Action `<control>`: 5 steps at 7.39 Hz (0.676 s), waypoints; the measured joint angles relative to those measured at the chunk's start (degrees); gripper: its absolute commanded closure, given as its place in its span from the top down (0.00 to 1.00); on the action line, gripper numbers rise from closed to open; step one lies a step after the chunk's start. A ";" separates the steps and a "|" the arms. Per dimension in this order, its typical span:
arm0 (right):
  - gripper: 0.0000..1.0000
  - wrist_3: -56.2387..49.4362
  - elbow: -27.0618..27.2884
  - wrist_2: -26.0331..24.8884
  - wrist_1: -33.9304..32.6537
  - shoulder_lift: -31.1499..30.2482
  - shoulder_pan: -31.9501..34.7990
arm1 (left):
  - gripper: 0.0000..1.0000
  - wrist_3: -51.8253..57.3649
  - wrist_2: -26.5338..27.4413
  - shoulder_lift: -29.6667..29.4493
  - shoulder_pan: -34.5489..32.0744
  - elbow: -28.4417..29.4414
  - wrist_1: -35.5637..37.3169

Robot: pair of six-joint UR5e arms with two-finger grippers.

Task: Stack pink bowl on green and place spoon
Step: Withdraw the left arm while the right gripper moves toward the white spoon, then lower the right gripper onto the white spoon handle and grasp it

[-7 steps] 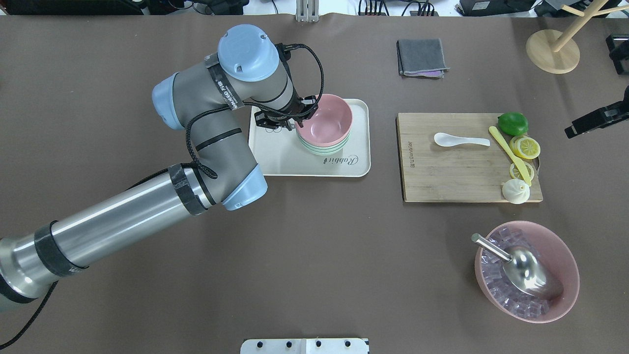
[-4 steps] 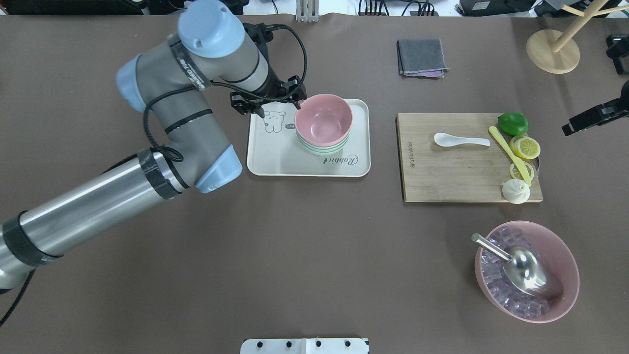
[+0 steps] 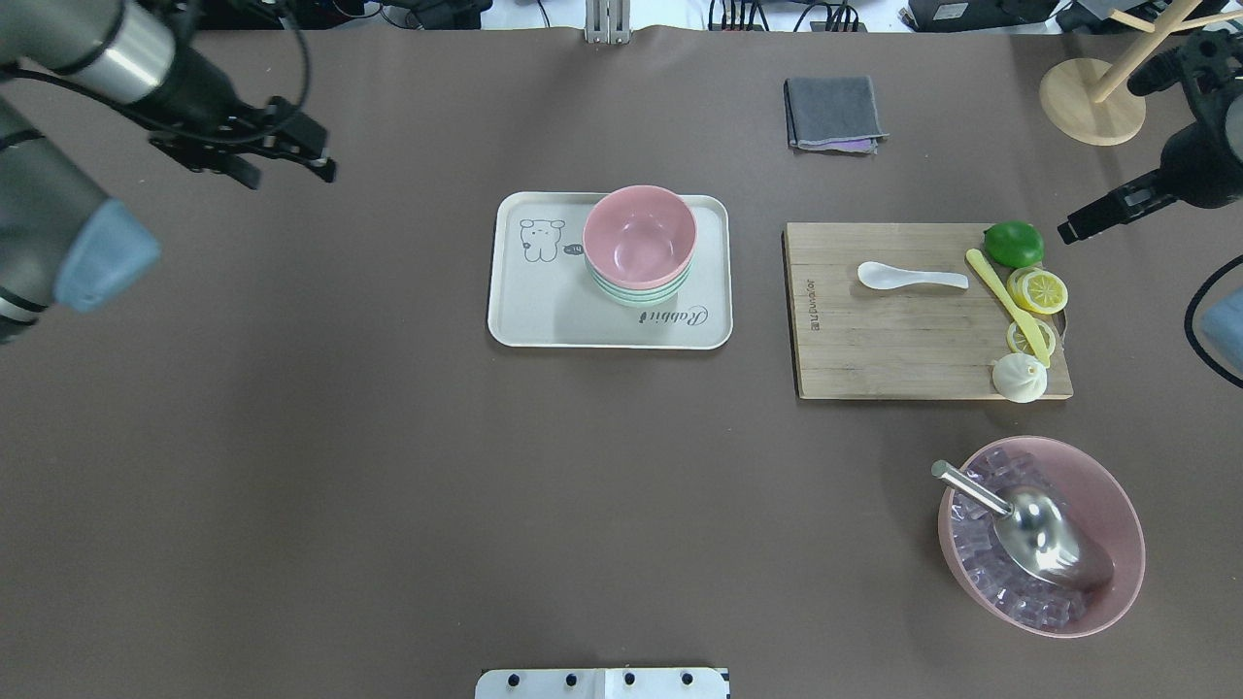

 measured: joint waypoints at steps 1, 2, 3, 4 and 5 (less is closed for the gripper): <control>1.00 -1.70 -0.55 -2.18 0.02 1.84 -1.89 | 0.99 10.64 -3.76 5.34 -5.39 -0.57 0.28; 1.00 -4.53 -1.85 -3.69 0.04 3.58 -3.32 | 0.99 20.65 -5.75 10.00 -10.07 -0.41 0.69; 1.00 -8.66 -4.37 -4.38 0.02 5.84 -4.10 | 0.99 31.53 -6.56 14.37 -14.40 0.56 1.43; 1.00 -12.10 -7.80 -4.60 0.70 8.44 -4.78 | 0.99 41.74 -6.84 17.35 -18.26 2.27 2.55; 1.00 -14.55 -12.50 -4.57 3.94 10.73 -5.85 | 0.99 51.06 -6.93 18.91 -21.80 4.01 4.77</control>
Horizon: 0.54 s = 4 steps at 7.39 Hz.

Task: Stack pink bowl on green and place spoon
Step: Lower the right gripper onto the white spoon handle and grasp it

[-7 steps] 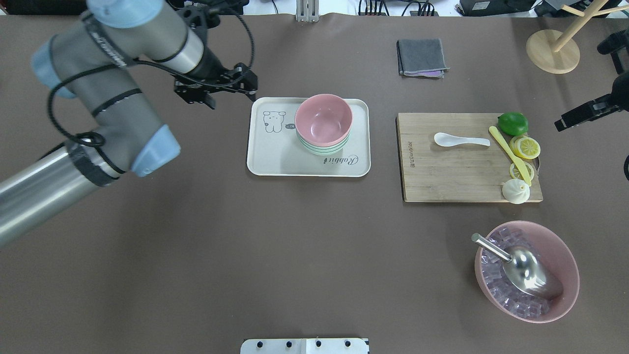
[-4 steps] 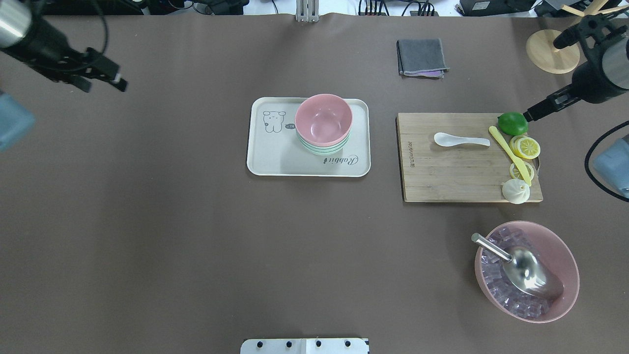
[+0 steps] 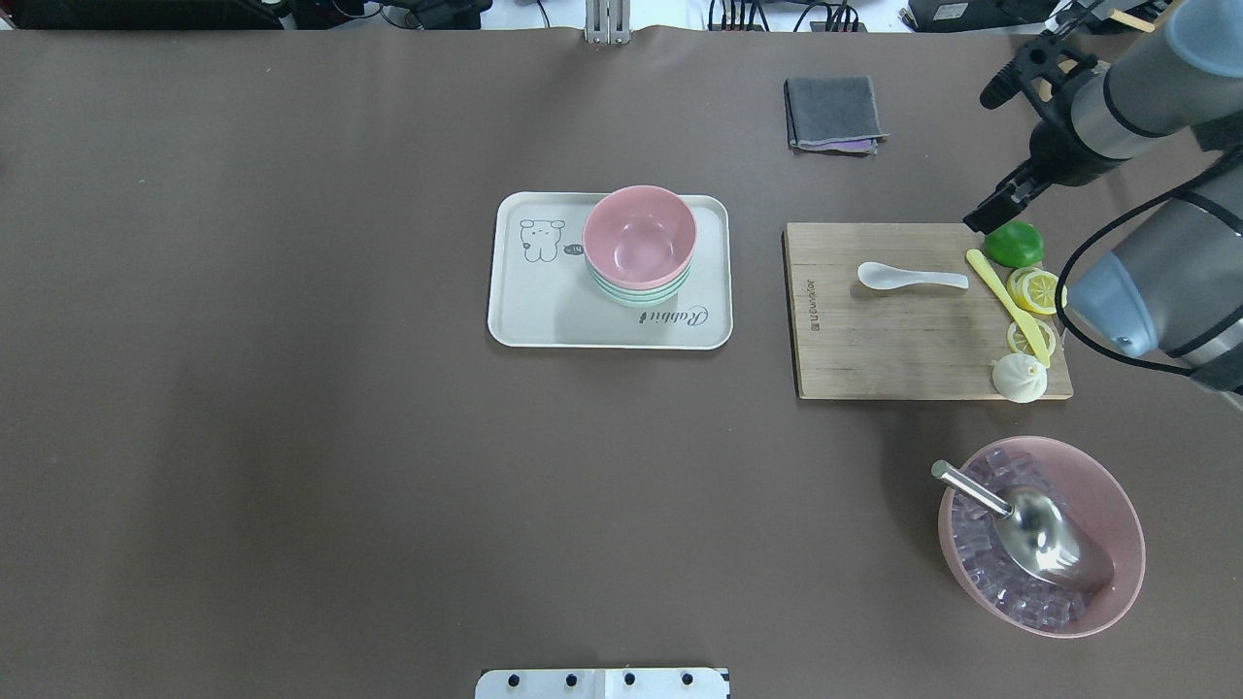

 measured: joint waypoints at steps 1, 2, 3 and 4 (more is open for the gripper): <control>0.98 -2.29 -5.46 0.26 6.12 1.29 -1.07 | 0.99 7.66 -0.03 0.67 -2.78 0.97 3.36; 0.94 -4.78 -9.94 0.87 11.73 1.90 -1.83 | 0.99 13.08 -0.04 0.95 -4.67 1.11 6.91; 0.93 -7.07 -12.49 1.84 14.89 2.06 -2.58 | 0.99 15.78 -0.05 1.09 -5.70 0.92 9.25; 0.90 -8.81 -13.34 2.76 16.25 1.92 -3.29 | 0.99 16.82 -0.05 1.22 -6.12 0.79 10.33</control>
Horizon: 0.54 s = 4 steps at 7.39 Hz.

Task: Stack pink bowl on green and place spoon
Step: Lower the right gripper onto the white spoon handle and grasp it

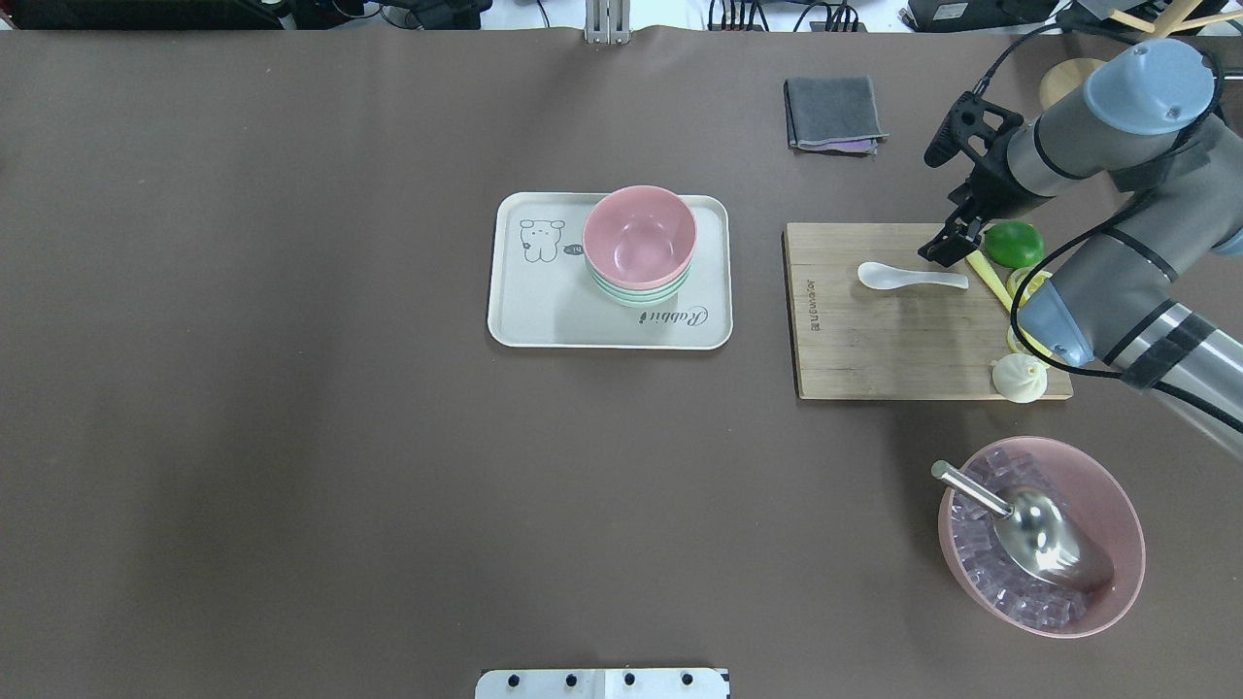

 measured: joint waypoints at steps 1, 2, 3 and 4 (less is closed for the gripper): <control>0.88 -1.44 -0.03 1.16 0.53 -0.23 -0.32 | 0.99 0.27 0.00 0.11 -0.15 -0.04 0.45; 0.85 -3.28 0.05 2.21 0.76 -0.59 -0.40 | 0.99 0.23 0.00 0.20 -0.20 -0.08 0.64; 0.79 -5.53 0.20 2.53 0.90 -1.17 -0.42 | 0.99 0.08 0.00 0.31 -0.21 -0.11 0.71; 0.75 -6.99 0.46 2.09 0.93 -1.77 -0.47 | 0.99 -0.02 0.00 0.44 -0.23 -0.14 0.72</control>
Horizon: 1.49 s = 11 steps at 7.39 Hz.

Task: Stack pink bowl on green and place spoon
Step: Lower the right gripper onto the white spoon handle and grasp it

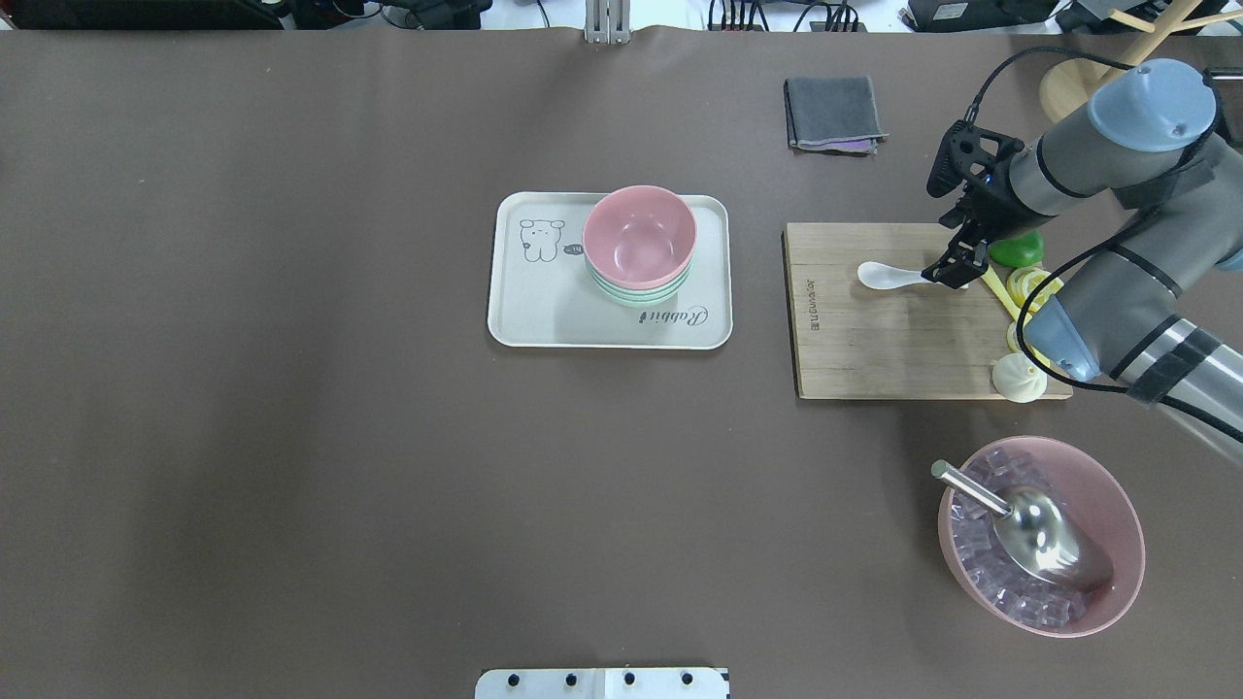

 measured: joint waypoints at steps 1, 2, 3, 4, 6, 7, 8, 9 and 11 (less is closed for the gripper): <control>0.70 -0.73 0.22 -0.98 -0.01 -0.45 -0.17 | 0.99 -0.04 0.00 0.08 0.01 -0.04 -0.03; 0.68 -1.06 0.35 -2.09 -0.02 -0.75 -0.62 | 0.99 -0.06 0.00 0.12 0.02 -0.04 -0.05; 0.68 -1.19 0.41 -3.07 -0.03 -0.94 -1.18 | 0.99 -0.09 0.00 0.14 0.03 -0.02 -0.04; 0.68 -1.21 0.63 -3.55 -0.07 -1.20 -1.53 | 0.99 -0.13 0.00 0.14 0.06 -0.01 -0.02; 0.68 -1.18 1.68 -3.45 -0.25 -2.14 -1.79 | 0.99 -0.16 0.00 0.34 0.08 -0.05 -0.05; 0.68 -1.17 2.05 -3.27 -0.33 -2.31 -1.80 | 0.99 -0.16 0.00 0.53 0.08 -0.06 -0.07; 0.68 -1.17 2.22 -3.25 -0.36 -2.39 -1.84 | 0.99 -0.16 0.00 0.64 0.08 -0.07 -0.11; 0.68 -1.17 2.25 -3.38 -0.39 -2.45 -1.91 | 0.99 -0.16 0.00 0.68 0.08 -0.07 -0.13; 0.63 -1.15 2.14 -3.66 -0.53 -2.42 -2.10 | 0.99 -0.16 0.00 0.68 0.08 -0.07 -0.14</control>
